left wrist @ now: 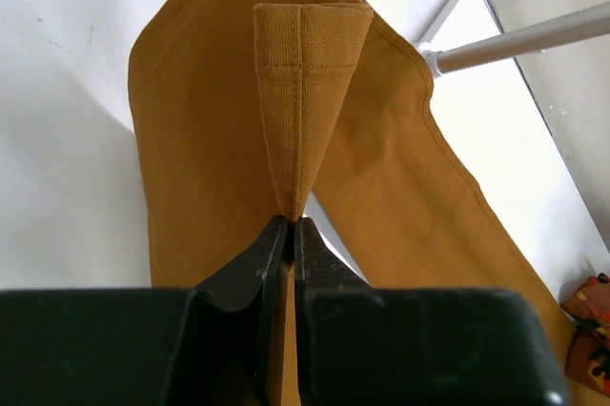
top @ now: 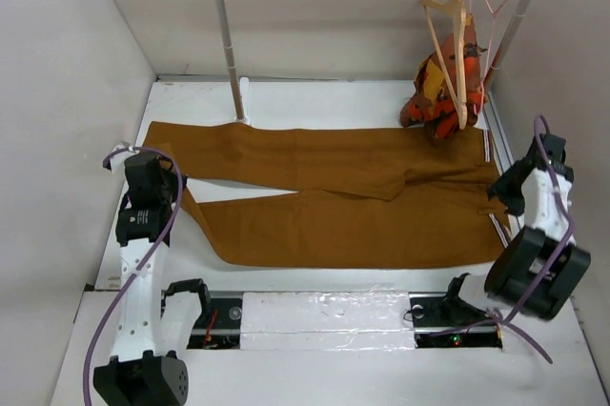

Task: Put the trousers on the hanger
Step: Fold the trousers at the center of the board.

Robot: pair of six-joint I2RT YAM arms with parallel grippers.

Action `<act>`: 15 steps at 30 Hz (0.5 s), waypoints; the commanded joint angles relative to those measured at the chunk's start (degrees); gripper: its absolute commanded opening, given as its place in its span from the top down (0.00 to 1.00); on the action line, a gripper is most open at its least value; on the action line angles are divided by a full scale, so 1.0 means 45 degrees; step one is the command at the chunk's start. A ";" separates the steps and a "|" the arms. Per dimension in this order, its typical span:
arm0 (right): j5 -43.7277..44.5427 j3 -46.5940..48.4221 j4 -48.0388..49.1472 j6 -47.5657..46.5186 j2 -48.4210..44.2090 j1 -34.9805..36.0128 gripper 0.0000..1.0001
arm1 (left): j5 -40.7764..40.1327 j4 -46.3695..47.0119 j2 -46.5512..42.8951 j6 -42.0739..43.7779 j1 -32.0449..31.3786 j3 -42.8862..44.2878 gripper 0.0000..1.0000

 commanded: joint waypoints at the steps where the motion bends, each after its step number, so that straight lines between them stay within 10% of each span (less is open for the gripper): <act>1: 0.0028 -0.1866 -0.1521 0.1091 -0.1416 -0.0665 0.47 | 0.0312 0.0389 -0.0378 -0.0172 -0.0042 -0.0110 1.00; 15: 0.0809 -0.3902 -0.1853 0.4529 -0.2753 -0.1350 0.46 | 0.0157 0.0603 0.0362 -0.0251 -0.0042 0.0612 1.00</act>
